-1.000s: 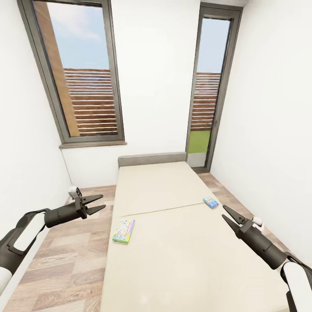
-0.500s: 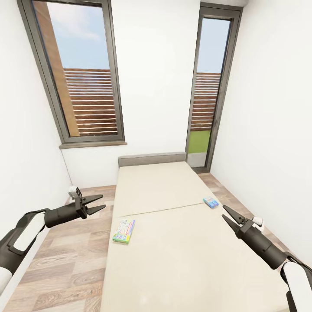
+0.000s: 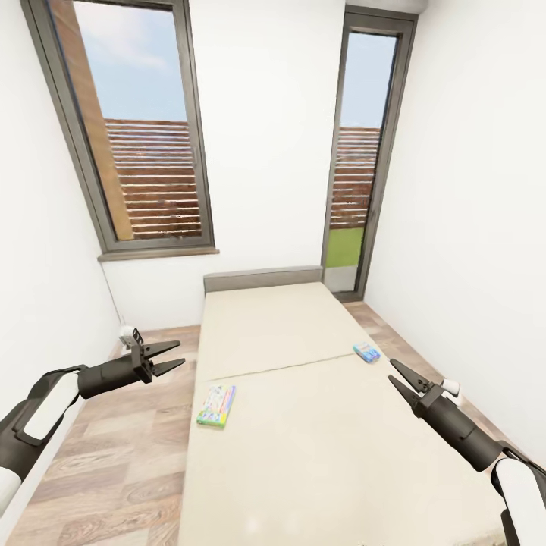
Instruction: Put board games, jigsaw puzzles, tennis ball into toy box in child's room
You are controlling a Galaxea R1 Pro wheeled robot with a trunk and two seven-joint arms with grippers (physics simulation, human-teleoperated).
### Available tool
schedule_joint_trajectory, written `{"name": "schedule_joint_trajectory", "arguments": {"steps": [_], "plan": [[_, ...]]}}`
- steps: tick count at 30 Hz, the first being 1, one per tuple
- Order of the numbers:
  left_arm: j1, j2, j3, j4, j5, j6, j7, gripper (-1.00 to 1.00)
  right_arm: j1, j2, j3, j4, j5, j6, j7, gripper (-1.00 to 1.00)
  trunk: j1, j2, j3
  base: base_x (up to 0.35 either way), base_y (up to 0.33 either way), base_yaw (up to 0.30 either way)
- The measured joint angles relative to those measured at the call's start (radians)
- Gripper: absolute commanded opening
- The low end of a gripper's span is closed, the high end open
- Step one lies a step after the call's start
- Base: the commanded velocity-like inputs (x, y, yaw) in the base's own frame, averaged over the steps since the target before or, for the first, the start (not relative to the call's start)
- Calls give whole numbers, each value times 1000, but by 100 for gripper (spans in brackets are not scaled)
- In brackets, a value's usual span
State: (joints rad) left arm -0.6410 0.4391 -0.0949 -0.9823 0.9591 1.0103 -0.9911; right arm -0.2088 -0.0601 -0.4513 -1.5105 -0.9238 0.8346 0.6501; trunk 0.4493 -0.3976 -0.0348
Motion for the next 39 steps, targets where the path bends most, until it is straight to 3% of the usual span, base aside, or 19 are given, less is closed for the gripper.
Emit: {"name": "schedule_joint_trajectory", "arguments": {"steps": [24, 39], "plan": [[0, 1, 0, 0, 0, 0, -3, 100, 0, 0, 0, 0, 1, 0, 0, 100, 0, 0, 0, -42, 251, -244], [0, 2, 0, 0, 0, 0, -4, 100, 0, 0, 0, 1, 0, 0, 0, 100, 0, 0, 0, -58, 51, -40]]}}
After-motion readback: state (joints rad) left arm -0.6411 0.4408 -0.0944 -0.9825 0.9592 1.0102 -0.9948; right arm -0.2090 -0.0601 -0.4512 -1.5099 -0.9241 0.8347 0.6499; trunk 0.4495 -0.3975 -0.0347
